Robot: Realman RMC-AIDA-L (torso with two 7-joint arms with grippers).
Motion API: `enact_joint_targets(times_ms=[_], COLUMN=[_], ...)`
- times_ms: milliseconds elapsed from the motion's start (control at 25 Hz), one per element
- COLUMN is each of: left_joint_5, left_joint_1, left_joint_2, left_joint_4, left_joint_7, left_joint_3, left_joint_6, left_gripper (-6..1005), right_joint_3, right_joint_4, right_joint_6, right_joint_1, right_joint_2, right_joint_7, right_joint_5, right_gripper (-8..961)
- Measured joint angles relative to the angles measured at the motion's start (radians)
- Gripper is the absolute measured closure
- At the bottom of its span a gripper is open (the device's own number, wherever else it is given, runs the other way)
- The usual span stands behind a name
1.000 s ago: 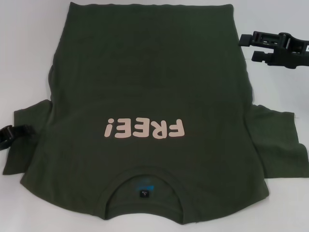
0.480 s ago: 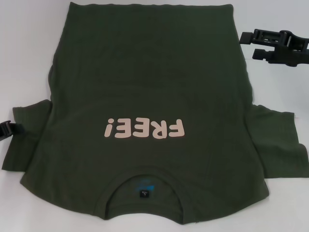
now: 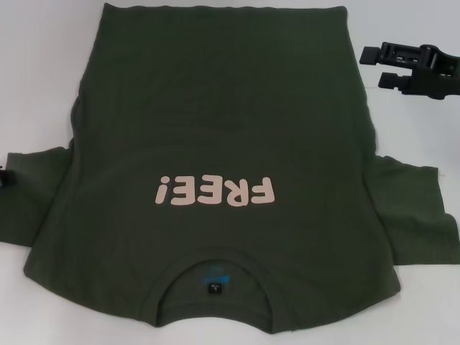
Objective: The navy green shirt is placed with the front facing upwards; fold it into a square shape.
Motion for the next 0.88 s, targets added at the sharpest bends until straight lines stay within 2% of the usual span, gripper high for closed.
enact_joint_targets(times_ms=[200, 640, 840, 880], left_joint_5=[0.149, 0.305, 0.379, 0.392], left_joint_1=[-0.059, -0.133, -0.149, -0.15], left_joint_2=[0.02, 0.049, 0.049, 0.043], left_joint_4=[0.017, 0.06, 0.103, 0.149], left_joint_7=[-0.062, -0.127, -0.197, -0.24], left_joint_3=[0.001, 0.004, 0.08, 0.126], left_joint_6=[-0.02, -0.024, 0.0, 0.049], left_gripper=[991, 984, 981, 981], right_joint_3=[0.0, 0.001, 0.002, 0.002], right_joint_4=[0.002, 0.014, 0.014, 0.014], right_joint_6=[0.001, 0.001, 0.0, 0.0], right_joint_1=[-0.004, -0.006, -0.006, -0.006], right_joint_2=[-0.004, -0.015, -0.016, -0.016], right_joint_7=[0.0, 0.0, 0.0, 0.0], right_joint_5=[0.0, 0.0, 0.0, 0.0], right_gripper=[26, 27, 27, 27])
